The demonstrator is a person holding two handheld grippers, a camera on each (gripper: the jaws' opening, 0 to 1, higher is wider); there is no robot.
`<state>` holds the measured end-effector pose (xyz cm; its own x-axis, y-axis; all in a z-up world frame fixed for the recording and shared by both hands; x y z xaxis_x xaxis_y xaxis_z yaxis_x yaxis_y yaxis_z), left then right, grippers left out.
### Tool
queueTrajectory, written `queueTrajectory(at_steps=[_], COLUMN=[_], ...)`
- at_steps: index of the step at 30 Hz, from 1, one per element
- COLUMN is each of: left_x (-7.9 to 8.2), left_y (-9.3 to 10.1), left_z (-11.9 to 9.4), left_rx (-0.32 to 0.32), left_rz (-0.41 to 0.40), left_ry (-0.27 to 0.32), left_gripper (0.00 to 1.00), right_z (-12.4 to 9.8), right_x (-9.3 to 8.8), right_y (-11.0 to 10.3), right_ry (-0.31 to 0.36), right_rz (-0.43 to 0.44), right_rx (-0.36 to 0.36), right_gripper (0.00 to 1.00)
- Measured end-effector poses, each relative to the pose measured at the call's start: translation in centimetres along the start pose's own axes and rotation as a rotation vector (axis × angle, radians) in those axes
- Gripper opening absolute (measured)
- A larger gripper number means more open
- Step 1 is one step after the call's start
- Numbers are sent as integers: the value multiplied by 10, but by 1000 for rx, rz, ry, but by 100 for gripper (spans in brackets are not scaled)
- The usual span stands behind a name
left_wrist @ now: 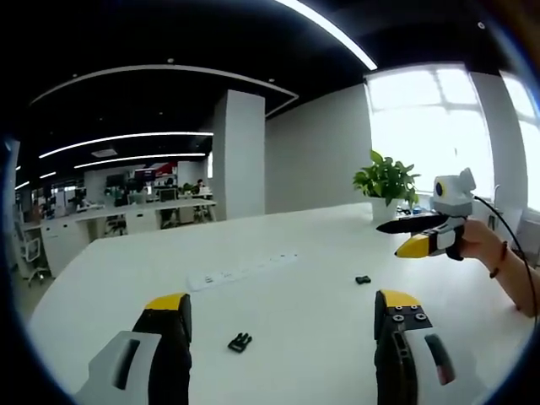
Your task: Snap the two parts of the plastic buckle together until the buckle closes and remains connected.
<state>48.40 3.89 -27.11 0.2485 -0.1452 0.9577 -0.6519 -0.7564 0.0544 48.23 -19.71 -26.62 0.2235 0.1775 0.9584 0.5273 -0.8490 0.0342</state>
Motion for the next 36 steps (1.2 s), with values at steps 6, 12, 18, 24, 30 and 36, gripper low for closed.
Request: queueTrajectory(at_steps=[6, 12, 18, 24, 30, 36], left_x=[-1, 1, 6, 3, 6, 8], left_y=[-3, -6, -7, -6, -7, -14], left_z=[3, 3, 1, 4, 6, 12], left_rx=[0, 9, 10, 7, 7, 16], left_rz=[-2, 11, 3, -1, 0, -4], left_ry=[-7, -18, 5, -4, 11, 5], left_gripper=[90, 90, 89, 89, 89, 89], right_z=[3, 3, 2, 3, 3, 10], right_x=[-4, -3, -4, -4, 3, 5], right_y=[4, 8, 8, 9, 9, 7], right_ry=[-11, -7, -8, -11, 1, -8], right_rz=[10, 13, 22, 32, 20, 15], right_rx=[-1, -2, -1, 0, 0, 7], right_gripper=[84, 83, 83, 83, 83, 83])
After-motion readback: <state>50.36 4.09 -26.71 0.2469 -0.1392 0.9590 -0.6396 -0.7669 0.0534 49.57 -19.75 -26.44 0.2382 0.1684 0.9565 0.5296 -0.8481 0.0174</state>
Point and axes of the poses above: the point that each gripper's makers call its tool centre point, and the gripper's own axes: z roughly forward along the fingers, y roughly to its right, x roughly out of its top, the point moved 3 cm from there along -z, roughly backward along the fingers, and after that the axes turned 5 degrees about -y, right-handed, at the moved point
